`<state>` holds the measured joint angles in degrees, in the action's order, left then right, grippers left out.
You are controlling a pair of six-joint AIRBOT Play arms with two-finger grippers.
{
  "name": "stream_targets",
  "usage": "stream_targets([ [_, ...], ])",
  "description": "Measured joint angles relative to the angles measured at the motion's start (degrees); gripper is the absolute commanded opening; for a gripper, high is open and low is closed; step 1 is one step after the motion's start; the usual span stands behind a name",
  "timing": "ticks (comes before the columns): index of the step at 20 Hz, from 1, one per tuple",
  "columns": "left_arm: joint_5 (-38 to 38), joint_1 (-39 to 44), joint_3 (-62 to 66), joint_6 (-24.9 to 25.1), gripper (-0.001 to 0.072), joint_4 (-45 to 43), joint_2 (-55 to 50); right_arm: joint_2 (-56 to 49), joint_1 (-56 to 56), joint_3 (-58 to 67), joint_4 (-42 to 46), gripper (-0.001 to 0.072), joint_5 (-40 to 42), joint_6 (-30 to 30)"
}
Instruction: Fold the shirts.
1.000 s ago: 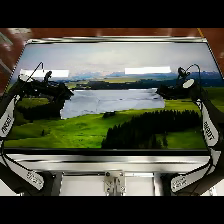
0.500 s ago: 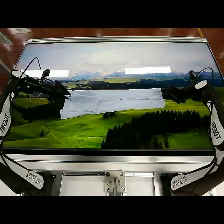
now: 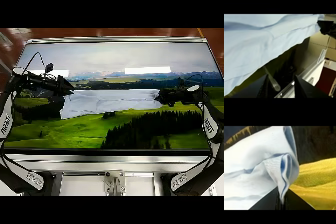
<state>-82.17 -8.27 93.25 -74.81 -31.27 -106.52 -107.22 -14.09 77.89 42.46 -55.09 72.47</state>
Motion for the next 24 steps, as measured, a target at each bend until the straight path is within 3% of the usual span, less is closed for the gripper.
stream_targets([
  [1, 1.1, 0.8, 0.0, 0.1, 0.0146, 0.9, 0.0, 1.2, -0.1, 0.0, -0.9, 0.0058, -0.5, -1.0],
  [4, 5.5, 5.0, 0.0, 0.7, 0.0112, 3.1, -0.1, 7.6, -0.1, 0.0, -2.3, 0.0058, -4.2, -3.2],
  [6, 8.9, 9.3, 0.0, 0.9, 0.0036, 3.9, -0.4, 13.4, -0.1, 0.1, -2.6, 0.0058, -7.4, -3.7],
  [12, 18.4, 27.0, 0.0, 1.2, 0.0036, 7.1, -3.5, 31.3, -0.1, 0.1, -2.0, 0.0058, -16.6, 1.1],
  [17, 28.0, 39.6, 0.2, 1.2, 0.0035, 16.8, -8.9, 42.4, -0.1, 0.1, 1.6, 0.0058, -21.3, 7.1],
  [21, 30.7, 45.1, 1.7, 5.0, 0.0031, 29.5, -14.3, 47.1, -0.1, 0.1, 3.6, 0.0058, -22.4, 10.6],
  [24, 31.4, 43.9, 2.4, 9.2, 0.0029, 35.3, -14.8, 48.0, -0.1, 0.1, 4.8, 0.0058, -22.6, 12.0],
])
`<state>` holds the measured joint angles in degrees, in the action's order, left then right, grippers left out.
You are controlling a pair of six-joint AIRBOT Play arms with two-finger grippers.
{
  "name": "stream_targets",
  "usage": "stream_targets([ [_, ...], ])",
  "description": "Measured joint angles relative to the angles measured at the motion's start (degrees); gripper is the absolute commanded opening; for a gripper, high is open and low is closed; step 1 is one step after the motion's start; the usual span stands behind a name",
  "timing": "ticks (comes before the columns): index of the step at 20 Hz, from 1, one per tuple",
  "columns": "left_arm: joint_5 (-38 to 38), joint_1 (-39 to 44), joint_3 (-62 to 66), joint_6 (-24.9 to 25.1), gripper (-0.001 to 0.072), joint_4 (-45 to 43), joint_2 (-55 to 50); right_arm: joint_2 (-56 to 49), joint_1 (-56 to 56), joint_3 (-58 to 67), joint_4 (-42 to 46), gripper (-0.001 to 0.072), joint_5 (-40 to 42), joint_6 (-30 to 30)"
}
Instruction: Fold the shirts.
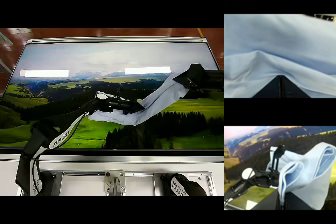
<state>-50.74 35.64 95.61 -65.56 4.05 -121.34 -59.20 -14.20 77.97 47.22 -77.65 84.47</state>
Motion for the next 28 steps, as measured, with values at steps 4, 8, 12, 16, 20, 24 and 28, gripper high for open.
stream_targets([
  [4, -2.1, -8.7, 0.3, -2.4, 0.0029, -11.0, 6.0, -2.4, 2.3, 0.0, 0.8, 0.0058, 2.5, 0.4],
  [8, -6.9, -21.4, 0.4, -8.7, 0.0030, -29.2, 17.2, -9.0, 12.8, 0.0, 0.4, 0.0058, 11.5, -0.2],
  [12, -11.7, -34.5, 0.4, -11.5, 0.0031, -38.3, 29.8, -19.7, 27.5, 0.0, -4.0, 0.0059, 25.6, -0.9],
  [16, -14.7, -42.9, 0.4, -12.3, 0.0032, -41.1, 39.1, -32.3, 39.5, 0.0, -14.2, 0.0647, 39.5, -1.1],
  [20, -16.8, -46.1, 0.3, -12.6, 0.0032, -42.1, 42.7, -39.2, 42.1, 0.0, -22.2, 0.0646, 40.9, -2.3],
  [24, -18.9, -47.1, 0.2, -12.5, 0.0032, -42.8, 43.7, -37.8, 35.0, 0.0, -15.4, 0.0648, 27.4, -2.8],
  [28, -20.2, -47.3, 0.2, -12.2, 0.0032, -43.0, 43.9, -33.5, 22.1, -0.3, 0.9, 0.0663, 12.3, 0.0],
])
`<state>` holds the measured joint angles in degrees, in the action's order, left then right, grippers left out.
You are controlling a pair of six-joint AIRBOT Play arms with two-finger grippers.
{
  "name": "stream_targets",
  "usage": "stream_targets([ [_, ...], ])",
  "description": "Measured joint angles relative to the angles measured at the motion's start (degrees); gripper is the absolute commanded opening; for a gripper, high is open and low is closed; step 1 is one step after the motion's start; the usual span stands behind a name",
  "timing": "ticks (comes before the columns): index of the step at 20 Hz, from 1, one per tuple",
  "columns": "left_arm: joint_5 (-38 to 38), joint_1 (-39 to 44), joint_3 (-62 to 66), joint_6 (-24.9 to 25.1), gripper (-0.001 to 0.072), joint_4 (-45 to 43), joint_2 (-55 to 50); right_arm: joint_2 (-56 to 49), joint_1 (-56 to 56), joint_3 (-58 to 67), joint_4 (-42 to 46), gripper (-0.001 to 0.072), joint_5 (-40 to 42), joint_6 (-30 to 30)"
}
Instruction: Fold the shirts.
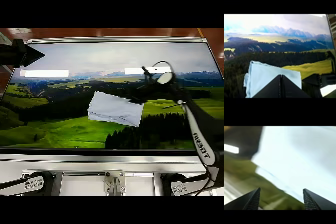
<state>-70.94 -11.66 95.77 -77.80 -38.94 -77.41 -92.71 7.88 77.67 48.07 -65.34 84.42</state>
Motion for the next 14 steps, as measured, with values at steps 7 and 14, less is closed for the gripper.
stream_targets([
  [7, -1.5, -0.1, 0.0, 0.0, 0.0032, -0.1, 0.0, 0.9, -10.0, -12.1, 2.6, 0.0662, 0.4, 1.0],
  [14, -1.7, 0.0, 0.0, -0.9, 0.0032, -0.1, 0.1, -5.9, -7.5, -15.6, -12.8, 0.0058, 6.6, -8.5],
])
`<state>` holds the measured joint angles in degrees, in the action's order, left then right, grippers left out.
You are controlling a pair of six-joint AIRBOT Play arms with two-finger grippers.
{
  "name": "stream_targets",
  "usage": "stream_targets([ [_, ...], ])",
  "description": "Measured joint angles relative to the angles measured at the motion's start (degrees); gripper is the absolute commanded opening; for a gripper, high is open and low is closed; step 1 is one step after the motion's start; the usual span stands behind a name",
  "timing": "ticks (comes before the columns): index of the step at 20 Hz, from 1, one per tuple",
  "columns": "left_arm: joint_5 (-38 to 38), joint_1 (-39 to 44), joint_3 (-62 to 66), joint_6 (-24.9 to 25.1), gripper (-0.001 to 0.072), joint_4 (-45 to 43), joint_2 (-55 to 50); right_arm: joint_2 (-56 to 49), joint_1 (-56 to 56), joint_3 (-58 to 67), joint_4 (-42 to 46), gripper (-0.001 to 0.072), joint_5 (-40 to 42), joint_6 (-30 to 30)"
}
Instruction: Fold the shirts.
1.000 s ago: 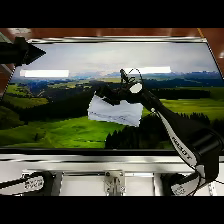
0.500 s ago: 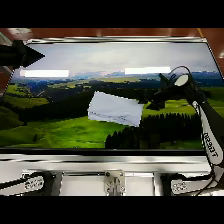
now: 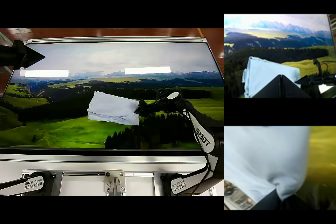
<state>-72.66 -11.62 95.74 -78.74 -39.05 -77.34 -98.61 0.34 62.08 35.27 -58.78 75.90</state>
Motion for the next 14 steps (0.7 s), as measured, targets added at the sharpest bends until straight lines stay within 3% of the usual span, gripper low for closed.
stream_targets([
  [3, 0.0, 0.5, 0.0, -0.2, 0.0032, 0.0, 0.0, -0.6, -1.5, 3.5, -9.1, 0.0057, 0.7, -10.0],
  [5, 0.0, 1.2, 0.0, -0.4, 0.0032, 0.0, 0.0, -0.6, -4.4, 7.7, -10.9, 0.0058, 0.5, -13.2],
  [14, -8.2, 4.5, 0.0, -1.8, 0.0032, 0.0, 0.0, -0.4, -35.8, 20.7, -2.5, 0.0064, -8.8, -7.3],
])
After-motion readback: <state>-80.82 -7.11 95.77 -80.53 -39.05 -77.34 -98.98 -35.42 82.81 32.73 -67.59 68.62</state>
